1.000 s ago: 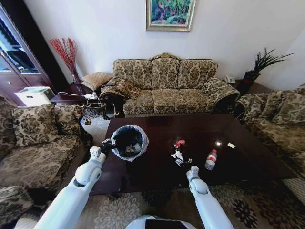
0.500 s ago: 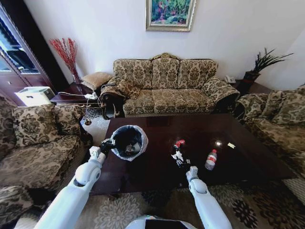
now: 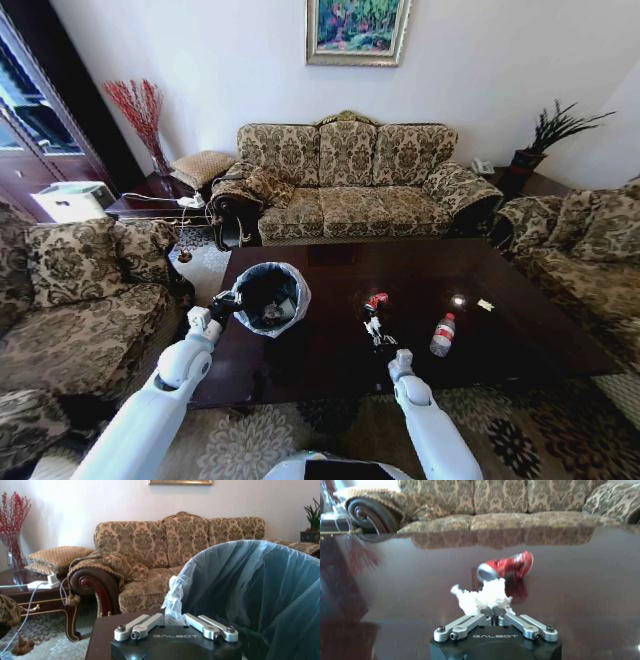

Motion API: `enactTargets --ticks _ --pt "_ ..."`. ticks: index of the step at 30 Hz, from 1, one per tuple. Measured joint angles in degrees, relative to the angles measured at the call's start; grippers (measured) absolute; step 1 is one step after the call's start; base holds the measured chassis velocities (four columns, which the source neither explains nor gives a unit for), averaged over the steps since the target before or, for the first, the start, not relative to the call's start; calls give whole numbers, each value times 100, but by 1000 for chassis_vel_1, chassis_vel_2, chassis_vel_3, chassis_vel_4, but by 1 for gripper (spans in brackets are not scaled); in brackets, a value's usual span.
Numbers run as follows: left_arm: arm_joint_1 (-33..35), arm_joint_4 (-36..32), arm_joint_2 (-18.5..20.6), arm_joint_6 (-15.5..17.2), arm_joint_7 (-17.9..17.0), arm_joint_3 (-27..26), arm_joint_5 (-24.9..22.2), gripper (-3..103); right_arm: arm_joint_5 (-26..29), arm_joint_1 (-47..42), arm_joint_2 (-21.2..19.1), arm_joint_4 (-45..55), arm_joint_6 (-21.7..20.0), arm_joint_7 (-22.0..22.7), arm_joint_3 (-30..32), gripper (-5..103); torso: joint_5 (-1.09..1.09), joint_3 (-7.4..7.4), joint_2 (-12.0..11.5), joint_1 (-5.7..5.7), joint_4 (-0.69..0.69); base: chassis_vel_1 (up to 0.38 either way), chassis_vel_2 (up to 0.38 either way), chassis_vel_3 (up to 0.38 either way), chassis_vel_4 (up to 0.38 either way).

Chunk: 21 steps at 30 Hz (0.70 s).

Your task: Move to the front of the table and place the trash on the table into the trash bin.

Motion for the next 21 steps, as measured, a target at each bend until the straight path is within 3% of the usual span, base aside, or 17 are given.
enactTargets --ticks 8,11,13,16,18,21 --pt "-15 -9 -27 -16 9 19 -3 1 344 -458 -482 1403 -142 384 -307 -2 -1 0 0 0 -2 0 0 0 0" --pt "-15 -51 -54 -16 19 37 9 1 437 -754 -996 2802 -288 621 -572 -2 0 0 0 0 -2 0 0 0 0" --pt "-15 -59 -56 -16 31 49 19 1 503 -785 -1127 3132 -359 671 -651 -2 0 -1 0 0 -2 0 0 0 0" --pt "-15 -73 -38 -15 75 134 69 1 995 -736 -1652 4505 -794 814 -1032 -2 -2 -1 0 -1 1 0 0 0 0" --pt "-20 -78 -23 -11 81 157 75 1 1132 -692 -1775 4761 -888 825 -1095 -1 -2 -1 0 0 1 0 0 0 0" --pt "-62 -78 56 6 136 221 89 1 1816 -408 -2412 5556 -1177 803 -1428 0 -2 -1 0 0 0 0 0 0 0"
